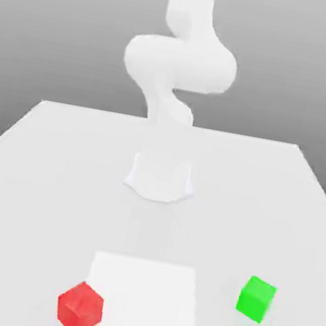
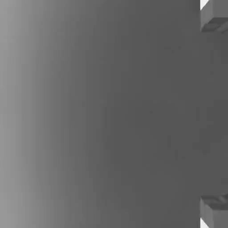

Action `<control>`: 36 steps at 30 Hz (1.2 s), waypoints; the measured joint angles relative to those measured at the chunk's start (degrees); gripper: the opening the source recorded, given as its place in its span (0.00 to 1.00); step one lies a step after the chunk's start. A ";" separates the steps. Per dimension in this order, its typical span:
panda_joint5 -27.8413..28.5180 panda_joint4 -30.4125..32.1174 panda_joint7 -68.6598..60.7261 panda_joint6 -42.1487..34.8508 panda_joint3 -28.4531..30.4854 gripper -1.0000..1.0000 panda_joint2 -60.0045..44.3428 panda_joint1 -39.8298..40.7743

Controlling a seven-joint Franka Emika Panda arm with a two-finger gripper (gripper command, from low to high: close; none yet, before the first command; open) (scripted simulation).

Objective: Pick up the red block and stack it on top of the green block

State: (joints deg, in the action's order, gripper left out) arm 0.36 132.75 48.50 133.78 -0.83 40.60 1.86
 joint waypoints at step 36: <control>0.94 8.18 24.51 29.28 -0.19 0.00 -62.67 10.10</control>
State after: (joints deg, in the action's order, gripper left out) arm 1.30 140.93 73.00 163.06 -1.02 -22.07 11.96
